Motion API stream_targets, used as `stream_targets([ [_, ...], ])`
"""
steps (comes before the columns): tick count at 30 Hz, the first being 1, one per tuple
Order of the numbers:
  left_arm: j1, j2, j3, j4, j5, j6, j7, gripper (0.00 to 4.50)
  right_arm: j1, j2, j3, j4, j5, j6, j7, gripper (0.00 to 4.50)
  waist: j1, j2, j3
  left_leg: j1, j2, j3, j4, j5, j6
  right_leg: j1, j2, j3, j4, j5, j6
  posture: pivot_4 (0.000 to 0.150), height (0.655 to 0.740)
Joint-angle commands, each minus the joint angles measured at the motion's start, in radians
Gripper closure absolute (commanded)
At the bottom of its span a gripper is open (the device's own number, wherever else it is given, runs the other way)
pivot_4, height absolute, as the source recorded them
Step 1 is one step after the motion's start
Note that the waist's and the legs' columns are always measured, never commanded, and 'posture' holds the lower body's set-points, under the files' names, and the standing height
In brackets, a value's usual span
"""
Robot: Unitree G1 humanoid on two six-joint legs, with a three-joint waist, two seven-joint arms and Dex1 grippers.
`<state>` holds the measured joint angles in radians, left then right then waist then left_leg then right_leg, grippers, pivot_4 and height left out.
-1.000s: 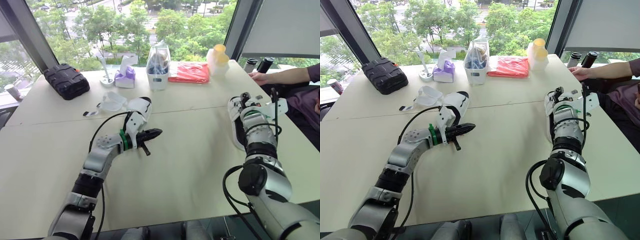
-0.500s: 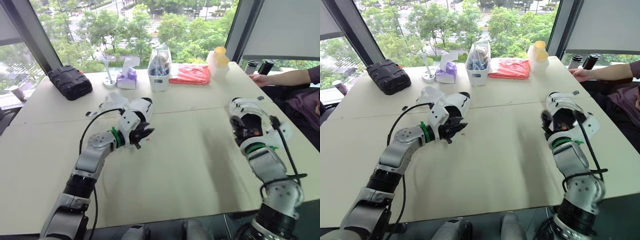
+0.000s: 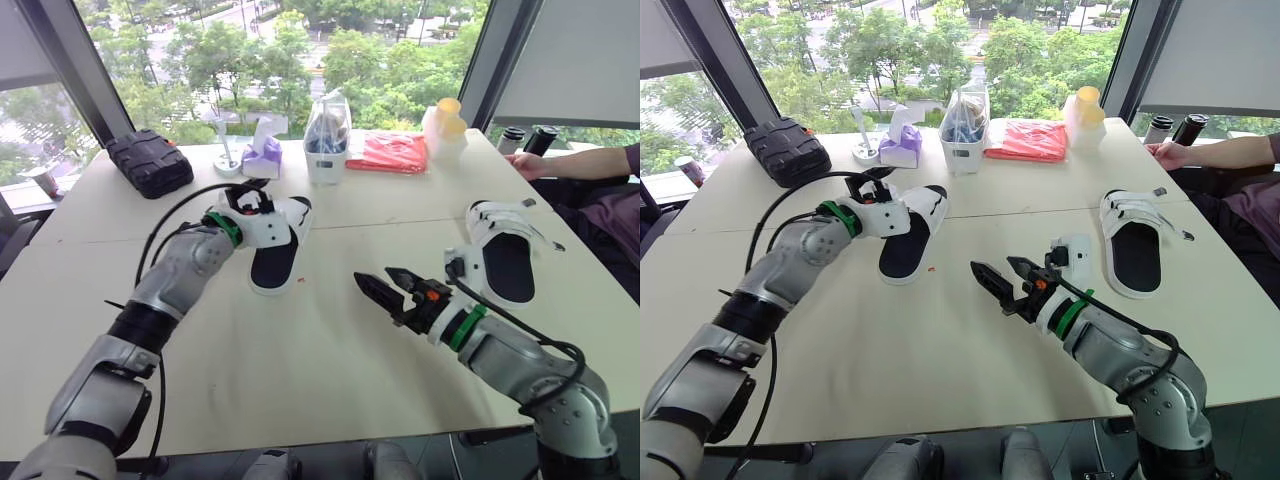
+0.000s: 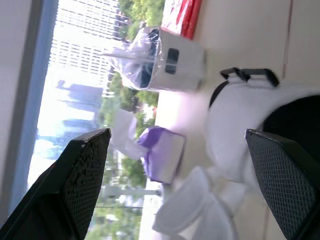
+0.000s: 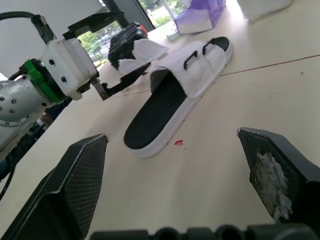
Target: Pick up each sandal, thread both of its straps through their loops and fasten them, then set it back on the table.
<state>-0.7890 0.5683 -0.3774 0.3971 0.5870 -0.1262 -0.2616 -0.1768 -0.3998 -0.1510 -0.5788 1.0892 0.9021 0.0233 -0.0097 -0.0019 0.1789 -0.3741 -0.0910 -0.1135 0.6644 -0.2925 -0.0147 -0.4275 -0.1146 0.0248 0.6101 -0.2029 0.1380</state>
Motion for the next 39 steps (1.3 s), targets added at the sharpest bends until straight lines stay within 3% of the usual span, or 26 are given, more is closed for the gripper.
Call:
stream_targets([
  [1,-0.034,-0.035,-0.03,0.113,0.072,-0.004,0.082,0.06,-0.034,0.011,0.016,0.047,-0.057,-0.051,0.045,0.0,-0.001,0.0,0.0,-0.001,0.0,0.0,0.0,0.0,0.0,-0.001,0.0,0.0,0.0,0.0,0.0,0.15,0.74],
  [12,-0.098,-0.098,-0.049,0.248,0.13,0.047,0.155,0.06,-0.036,0.069,0.036,0.073,-0.126,-0.087,0.065,0.0,-0.001,-0.001,0.001,-0.001,0.0,0.0,0.0,0.0,0.0,-0.002,0.0,0.0,0.0,0.0,0.0,0.15,0.74],
  [19,-0.275,-0.217,-0.121,0.668,0.175,-0.038,0.354,0.06,-0.045,0.125,0.048,0.087,-0.191,-0.122,0.062,0.0,0.0,-0.002,0.001,-0.001,-0.001,0.0,0.0,0.0,0.0,-0.002,-0.001,0.0,0.001,0.0,0.001,0.15,0.74],
  [23,-0.365,-0.273,-0.138,0.833,0.177,-0.05,0.414,1.3,-0.038,0.141,0.048,0.091,-0.217,-0.143,0.06,0.0,-0.002,-0.002,0.001,-0.002,-0.002,0.001,0.0,0.0,0.0,-0.002,-0.001,0.0,0.001,-0.001,0.001,0.15,0.74],
  [29,-0.413,-0.288,-0.176,0.914,0.186,-0.051,0.392,4.33,-0.015,0.173,0.067,0.073,-0.246,-0.16,0.062,0.0,-0.002,-0.002,0.001,-0.001,-0.002,0.001,0.0,0.0,0.0,-0.002,-0.001,0.0,0.001,-0.001,0.001,0.15,0.74],
  [35,-0.425,-0.215,-0.22,0.878,0.213,-0.2,0.407,4.43,0.022,0.124,0.024,0.012,-0.207,-0.163,0.134,0.0,-0.005,-0.003,0.001,-0.001,-0.002,0.001,0.0,0.0,0.0,-0.002,-0.001,0.0,0.001,-0.001,0.001,0.15,0.74],
  [39,-0.411,-0.085,-0.284,0.748,0.262,-0.554,0.459,4.43,0.096,-0.088,-0.058,-0.062,-0.102,-0.095,0.314,0.0,-0.003,-0.007,0.004,-0.004,-0.002,0.001,0.0,0.0,0.0,-0.004,-0.001,0.0,0.001,-0.001,0.001,0.15,0.74],
])
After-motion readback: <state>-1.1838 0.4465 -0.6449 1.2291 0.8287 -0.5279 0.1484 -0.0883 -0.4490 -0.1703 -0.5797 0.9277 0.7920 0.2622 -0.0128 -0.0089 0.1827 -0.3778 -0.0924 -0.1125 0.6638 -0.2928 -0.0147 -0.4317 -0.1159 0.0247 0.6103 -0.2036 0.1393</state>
